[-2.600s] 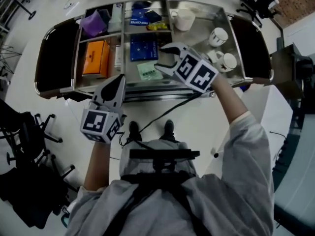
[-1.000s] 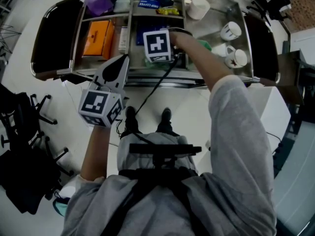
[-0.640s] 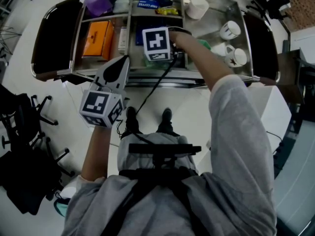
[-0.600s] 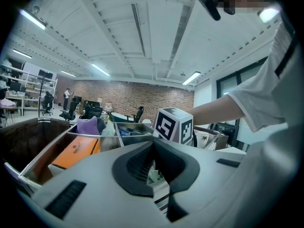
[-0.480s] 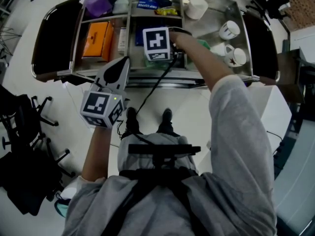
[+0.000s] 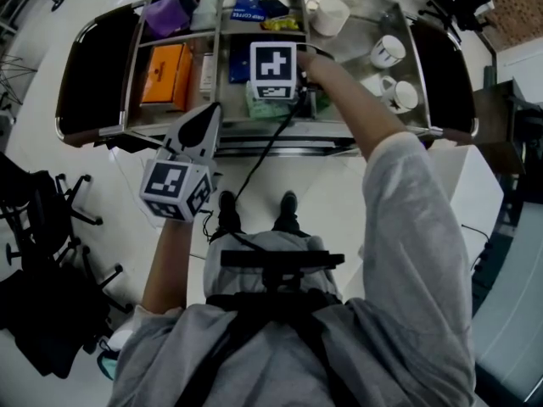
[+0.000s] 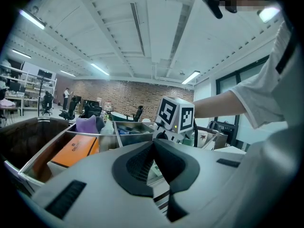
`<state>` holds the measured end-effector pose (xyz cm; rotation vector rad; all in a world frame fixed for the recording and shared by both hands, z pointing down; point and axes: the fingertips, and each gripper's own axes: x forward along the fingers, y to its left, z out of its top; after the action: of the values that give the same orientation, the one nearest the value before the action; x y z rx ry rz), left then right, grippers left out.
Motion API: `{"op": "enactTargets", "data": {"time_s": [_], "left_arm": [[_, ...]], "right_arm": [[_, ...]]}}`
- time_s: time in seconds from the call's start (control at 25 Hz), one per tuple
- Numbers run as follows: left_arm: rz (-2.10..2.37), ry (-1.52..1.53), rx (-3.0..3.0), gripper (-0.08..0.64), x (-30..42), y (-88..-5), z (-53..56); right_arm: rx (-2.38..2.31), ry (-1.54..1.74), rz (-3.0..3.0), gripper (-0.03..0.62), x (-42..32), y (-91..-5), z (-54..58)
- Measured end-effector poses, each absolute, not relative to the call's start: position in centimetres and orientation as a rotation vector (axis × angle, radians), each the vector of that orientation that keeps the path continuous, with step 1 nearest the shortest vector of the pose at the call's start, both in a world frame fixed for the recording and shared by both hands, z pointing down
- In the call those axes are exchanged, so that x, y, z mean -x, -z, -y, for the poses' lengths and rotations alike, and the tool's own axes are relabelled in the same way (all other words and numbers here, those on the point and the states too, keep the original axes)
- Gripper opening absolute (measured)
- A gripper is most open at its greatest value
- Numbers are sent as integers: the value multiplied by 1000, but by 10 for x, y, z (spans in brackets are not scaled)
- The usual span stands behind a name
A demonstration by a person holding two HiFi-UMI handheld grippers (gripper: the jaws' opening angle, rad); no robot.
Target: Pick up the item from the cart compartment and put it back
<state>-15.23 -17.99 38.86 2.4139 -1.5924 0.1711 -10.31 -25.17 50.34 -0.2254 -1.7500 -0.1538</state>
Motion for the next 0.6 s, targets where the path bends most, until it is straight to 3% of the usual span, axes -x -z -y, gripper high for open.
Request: {"op": "enactTargets", "data": {"time_s": [0.6], "left_arm": [[1620, -197, -2431, 0, 154, -381, 172]], "right_arm": [[-99, 243, 2072, 44, 113, -413, 268]]}}
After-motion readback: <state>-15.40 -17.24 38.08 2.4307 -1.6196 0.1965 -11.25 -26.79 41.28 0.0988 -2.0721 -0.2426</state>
